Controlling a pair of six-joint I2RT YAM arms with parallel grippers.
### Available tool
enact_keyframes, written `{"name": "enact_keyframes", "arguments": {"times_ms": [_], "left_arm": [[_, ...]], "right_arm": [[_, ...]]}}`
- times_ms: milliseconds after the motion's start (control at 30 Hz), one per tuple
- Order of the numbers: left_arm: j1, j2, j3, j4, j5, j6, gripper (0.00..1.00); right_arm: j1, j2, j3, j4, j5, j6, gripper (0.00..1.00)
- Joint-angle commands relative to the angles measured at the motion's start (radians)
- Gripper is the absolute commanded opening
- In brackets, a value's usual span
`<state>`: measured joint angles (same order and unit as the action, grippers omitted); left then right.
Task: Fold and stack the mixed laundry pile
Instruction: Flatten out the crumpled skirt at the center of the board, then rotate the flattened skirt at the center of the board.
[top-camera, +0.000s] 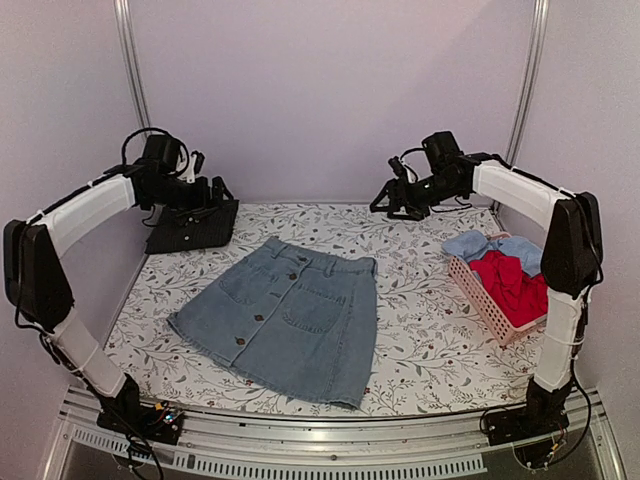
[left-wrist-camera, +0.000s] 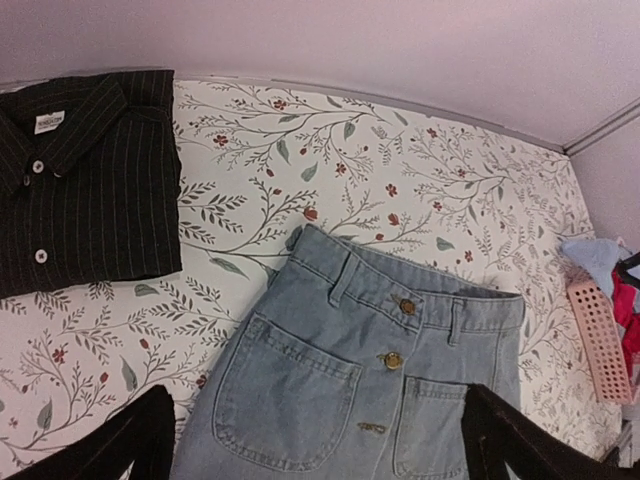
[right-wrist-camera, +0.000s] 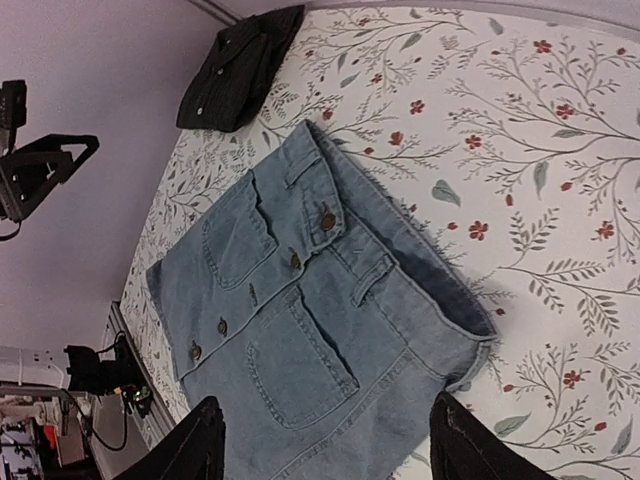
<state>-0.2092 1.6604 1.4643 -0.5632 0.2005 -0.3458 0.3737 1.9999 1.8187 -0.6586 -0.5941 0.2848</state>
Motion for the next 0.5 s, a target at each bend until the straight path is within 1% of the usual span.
{"name": "enact_keyframes", "arguments": {"times_ms": [0,67,133,233,333,467], "left_arm": [[-0.006,-0.127,-0.159,0.056,0.146,-0.036,0.99],[-0.039,-0.161,-0.262,0.06,0.146,-0.063,1.0],[-0.067,-0.192,-0.368,0.098,0.166,-0.098,1.0],[-0.11,-0.184,-0.464,0.102,0.225,-0.143,1.0],[-0.166,-0.148,-0.496,0.096,0.184,-0.179,1.0],[-0.188,-0.058,-0.517,0.101,0.172,-0.226,1.0]], "right_arm": [[0.134,-0.032,-0.014,0.031,-0.091,-0.137,0.67],[0.184,0.028,0.014,0.021,-0.1,-0.158,0.64],[0.217,0.092,0.068,-0.011,-0.11,-0.18,0.61],[0.226,0.205,0.118,-0.035,-0.121,-0.193,0.59],[0.213,0.292,0.142,-0.052,-0.103,-0.205,0.58],[0.172,0.369,0.122,-0.072,-0.08,-0.22,0.55]]}}
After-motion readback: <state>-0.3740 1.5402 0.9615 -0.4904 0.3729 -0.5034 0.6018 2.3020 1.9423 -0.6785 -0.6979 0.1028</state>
